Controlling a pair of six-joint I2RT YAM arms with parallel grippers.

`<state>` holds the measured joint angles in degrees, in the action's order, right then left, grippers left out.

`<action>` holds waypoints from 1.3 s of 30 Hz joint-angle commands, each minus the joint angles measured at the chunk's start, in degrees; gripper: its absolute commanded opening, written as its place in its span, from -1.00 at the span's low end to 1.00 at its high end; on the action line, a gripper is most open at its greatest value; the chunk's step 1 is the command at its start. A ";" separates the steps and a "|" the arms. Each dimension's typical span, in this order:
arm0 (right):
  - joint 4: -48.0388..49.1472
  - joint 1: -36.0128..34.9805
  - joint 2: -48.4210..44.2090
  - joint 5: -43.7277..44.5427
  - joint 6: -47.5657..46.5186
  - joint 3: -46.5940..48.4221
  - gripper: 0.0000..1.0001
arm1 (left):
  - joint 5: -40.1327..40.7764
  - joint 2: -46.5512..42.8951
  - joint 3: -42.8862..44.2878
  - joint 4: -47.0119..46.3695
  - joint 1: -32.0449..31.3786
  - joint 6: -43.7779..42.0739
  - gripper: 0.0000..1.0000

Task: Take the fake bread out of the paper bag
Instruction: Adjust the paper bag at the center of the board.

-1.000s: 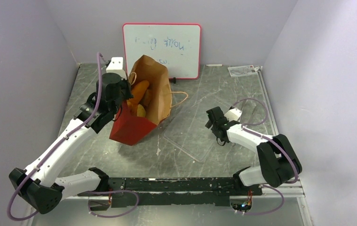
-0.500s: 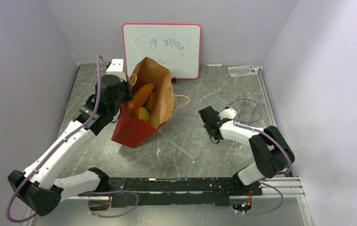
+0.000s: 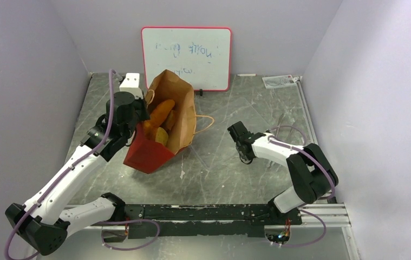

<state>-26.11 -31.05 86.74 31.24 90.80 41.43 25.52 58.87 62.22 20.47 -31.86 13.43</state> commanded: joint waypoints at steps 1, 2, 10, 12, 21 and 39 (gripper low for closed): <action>-9.34 -0.51 2.42 -2.95 10.11 1.75 -0.76 | 1.20 -3.01 -0.51 -6.09 0.99 -1.37 -0.86; -9.88 -0.52 2.91 -3.17 11.23 2.29 -0.76 | 1.33 -3.32 -0.94 -6.26 1.20 -1.45 -0.86; -5.45 -0.51 8.69 -8.41 20.82 3.22 -0.75 | 1.56 -5.66 -3.21 -7.37 3.02 -1.57 -0.86; -4.66 -0.51 10.63 -8.73 22.39 4.29 -0.73 | 1.42 -6.13 -3.67 -7.61 3.55 -1.45 -0.86; -5.57 -0.64 12.90 -6.84 23.90 7.45 -0.20 | -0.04 -8.10 -4.26 -7.95 6.17 0.79 -0.86; -15.35 -6.96 2.12 7.07 3.77 12.62 0.63 | -4.88 -6.72 4.16 -1.67 13.39 10.64 -0.86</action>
<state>-36.01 -36.60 91.72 32.82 99.37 51.75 22.68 52.01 61.30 20.88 -20.10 20.29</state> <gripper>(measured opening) 0.812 0.070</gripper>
